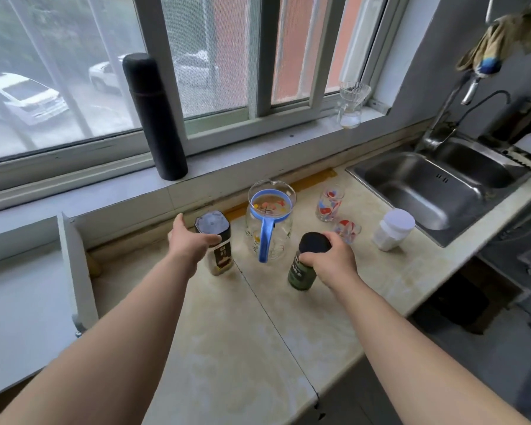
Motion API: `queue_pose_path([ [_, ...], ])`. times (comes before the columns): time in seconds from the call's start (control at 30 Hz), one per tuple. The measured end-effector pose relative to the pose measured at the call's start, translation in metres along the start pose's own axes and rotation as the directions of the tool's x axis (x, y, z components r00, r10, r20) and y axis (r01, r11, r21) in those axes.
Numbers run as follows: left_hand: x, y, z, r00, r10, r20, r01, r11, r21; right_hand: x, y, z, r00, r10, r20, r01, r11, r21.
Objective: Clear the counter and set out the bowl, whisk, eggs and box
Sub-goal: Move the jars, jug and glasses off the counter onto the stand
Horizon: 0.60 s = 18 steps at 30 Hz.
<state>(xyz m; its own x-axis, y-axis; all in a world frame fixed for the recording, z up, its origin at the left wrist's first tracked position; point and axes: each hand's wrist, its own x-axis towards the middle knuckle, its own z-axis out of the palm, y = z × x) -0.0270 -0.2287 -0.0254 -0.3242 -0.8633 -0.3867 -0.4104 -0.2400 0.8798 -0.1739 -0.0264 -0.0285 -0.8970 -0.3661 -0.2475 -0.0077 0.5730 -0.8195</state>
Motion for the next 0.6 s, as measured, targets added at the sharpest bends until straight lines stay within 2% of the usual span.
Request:
queue_pose_path([
  [0.23,0.012,-0.004,0.01,0.99,0.034,0.14,-0.038,0.999,0.029,0.003,-0.009,0.009,1.0,0.024,-0.011,-0.024,1.0,0.006],
  [0.6,-0.03,-0.012,-0.006,0.998,0.004,0.069,0.003,0.995,-0.098,-0.009,-0.015,0.011,0.993,-0.031,0.116,0.034,0.999,-0.018],
])
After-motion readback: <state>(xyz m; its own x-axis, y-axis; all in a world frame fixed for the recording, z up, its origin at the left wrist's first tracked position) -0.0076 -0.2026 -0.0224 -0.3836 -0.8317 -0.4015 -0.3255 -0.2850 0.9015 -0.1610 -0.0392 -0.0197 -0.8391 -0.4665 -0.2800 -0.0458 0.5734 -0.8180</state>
